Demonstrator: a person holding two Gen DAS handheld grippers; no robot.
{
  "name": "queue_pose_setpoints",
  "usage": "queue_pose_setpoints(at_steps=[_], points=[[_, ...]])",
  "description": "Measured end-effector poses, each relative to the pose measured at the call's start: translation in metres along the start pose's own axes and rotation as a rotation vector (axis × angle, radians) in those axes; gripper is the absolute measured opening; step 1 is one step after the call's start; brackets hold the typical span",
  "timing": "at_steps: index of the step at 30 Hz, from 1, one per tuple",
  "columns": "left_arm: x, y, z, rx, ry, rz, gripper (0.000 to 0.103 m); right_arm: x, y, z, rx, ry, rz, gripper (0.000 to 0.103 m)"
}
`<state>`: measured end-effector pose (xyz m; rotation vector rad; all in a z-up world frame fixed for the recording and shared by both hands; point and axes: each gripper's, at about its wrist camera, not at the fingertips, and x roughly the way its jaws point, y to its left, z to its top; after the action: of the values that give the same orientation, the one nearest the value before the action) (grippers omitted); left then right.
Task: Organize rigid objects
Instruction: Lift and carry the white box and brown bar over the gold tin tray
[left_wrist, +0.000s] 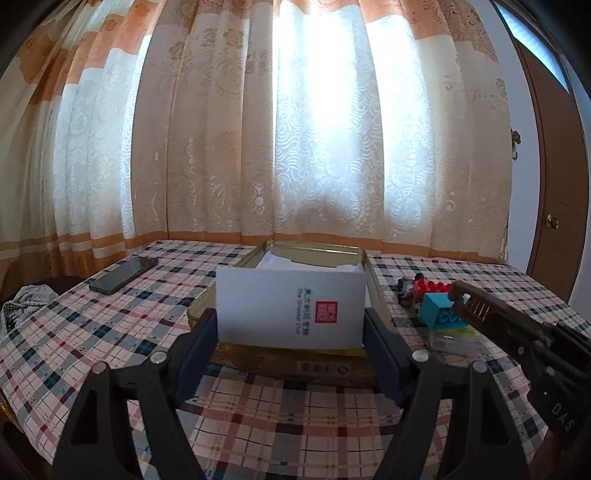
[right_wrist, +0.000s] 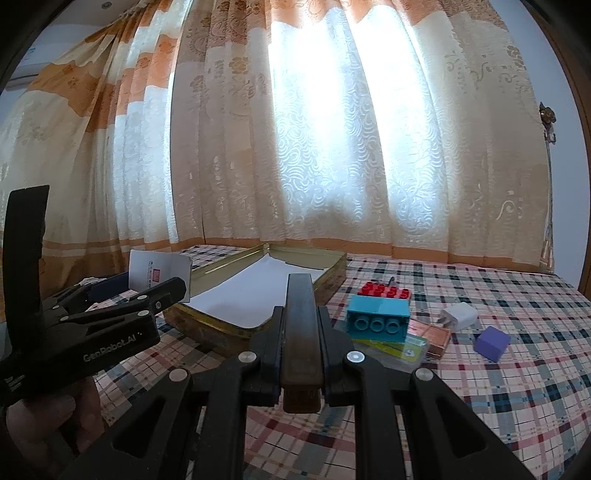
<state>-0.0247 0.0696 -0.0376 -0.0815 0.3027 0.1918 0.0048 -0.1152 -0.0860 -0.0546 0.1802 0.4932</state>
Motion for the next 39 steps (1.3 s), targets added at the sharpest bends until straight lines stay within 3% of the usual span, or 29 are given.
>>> queue_pose_setpoints(at_steps=[25,39], points=[[0.016,0.029,0.006,-0.018,0.071,0.005,0.077,0.020,0.027,0.003,-0.030,0.071,0.067,0.017],[0.039,0.029,0.027,0.042,0.146,0.006,0.077,0.037,0.023,0.030,-0.030,0.090,0.093,0.017]])
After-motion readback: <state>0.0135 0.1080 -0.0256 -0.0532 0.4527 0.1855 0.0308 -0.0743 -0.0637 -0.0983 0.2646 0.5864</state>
